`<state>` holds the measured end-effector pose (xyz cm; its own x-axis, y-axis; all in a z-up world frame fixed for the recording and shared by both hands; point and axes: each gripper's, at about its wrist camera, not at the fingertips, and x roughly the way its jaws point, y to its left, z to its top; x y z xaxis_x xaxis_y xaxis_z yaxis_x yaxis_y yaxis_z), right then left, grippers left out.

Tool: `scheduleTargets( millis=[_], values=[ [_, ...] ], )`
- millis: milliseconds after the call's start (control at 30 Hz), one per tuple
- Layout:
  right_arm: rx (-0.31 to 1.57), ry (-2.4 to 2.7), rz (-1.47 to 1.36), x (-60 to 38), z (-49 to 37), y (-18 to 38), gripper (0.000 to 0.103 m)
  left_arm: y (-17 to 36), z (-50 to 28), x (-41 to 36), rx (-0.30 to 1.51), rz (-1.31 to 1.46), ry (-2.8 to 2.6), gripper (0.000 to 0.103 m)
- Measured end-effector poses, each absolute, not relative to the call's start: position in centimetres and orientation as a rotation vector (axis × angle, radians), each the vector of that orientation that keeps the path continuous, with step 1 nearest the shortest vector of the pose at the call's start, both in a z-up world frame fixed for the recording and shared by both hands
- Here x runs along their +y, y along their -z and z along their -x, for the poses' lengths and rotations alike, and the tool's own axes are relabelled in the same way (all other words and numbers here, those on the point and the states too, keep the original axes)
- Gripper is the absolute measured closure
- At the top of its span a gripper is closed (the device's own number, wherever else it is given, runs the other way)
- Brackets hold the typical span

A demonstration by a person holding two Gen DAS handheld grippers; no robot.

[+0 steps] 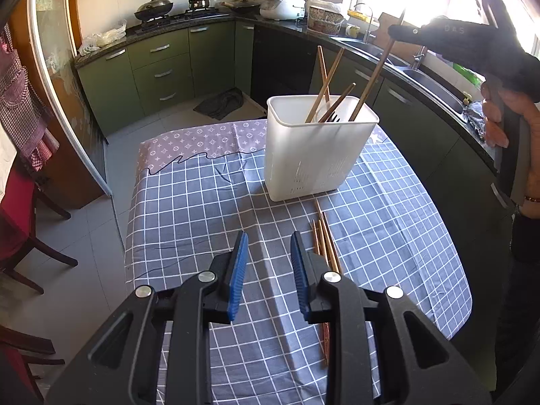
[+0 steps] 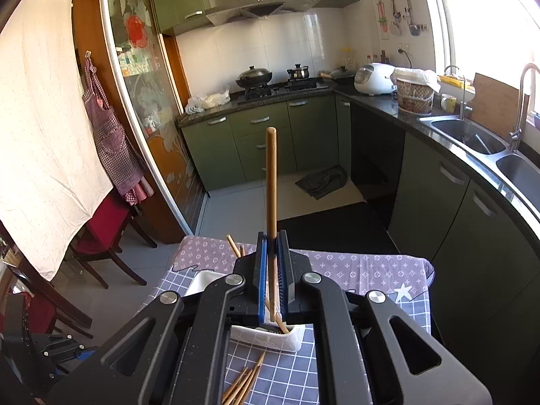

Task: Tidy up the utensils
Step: 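Grasp and lift a wooden chopstick from the pile with the left tool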

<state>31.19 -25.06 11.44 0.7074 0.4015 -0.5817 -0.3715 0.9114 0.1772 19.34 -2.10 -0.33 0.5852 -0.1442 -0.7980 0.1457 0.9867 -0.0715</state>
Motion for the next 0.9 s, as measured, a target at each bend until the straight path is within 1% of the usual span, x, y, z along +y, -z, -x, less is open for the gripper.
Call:
scheduleTargets(
  millis=[100,233,300,367,500,700,833,900],
  values=[
    [0.677,-0.438,-0.032,-24.6,-31.4,-10.3,0.094,0.8,-19.5,-2.7,0.947,-0.013,0.179,0.078],
    [0.649,-0.463,-0.026,-25.3,-29.0,-10.9,0.094,1.8,-20.0,-4.0,0.983,-0.022,0.211,0.078],
    [0.641,-0.477,-0.018,-25.9,-27.0,-11.0,0.088,2.5,-20.3,-4.8,1.002,-0.039,0.219,0.078],
    [0.658,-0.491,-0.005,-26.5,-25.0,-10.2,0.088,3.6,-20.7,-5.6,1.031,-0.046,0.230,0.078],
    [0.738,-0.491,0.013,-28.1,-21.9,-6.0,0.088,6.7,-22.0,-7.4,1.116,-0.081,0.248,0.078],
    [0.912,-0.458,0.015,-29.9,-20.7,2.4,0.088,11.6,-24.4,-9.6,1.230,-0.107,0.244,0.078],
    [0.986,-0.448,-0.010,-31.0,-20.7,6.1,0.088,12.9,-25.4,-10.5,1.258,-0.122,0.232,0.079],
    [1.002,-0.445,-0.023,-31.5,-20.7,7.2,0.088,13.1,-25.6,-10.9,1.263,-0.144,0.214,0.083]
  ],
)
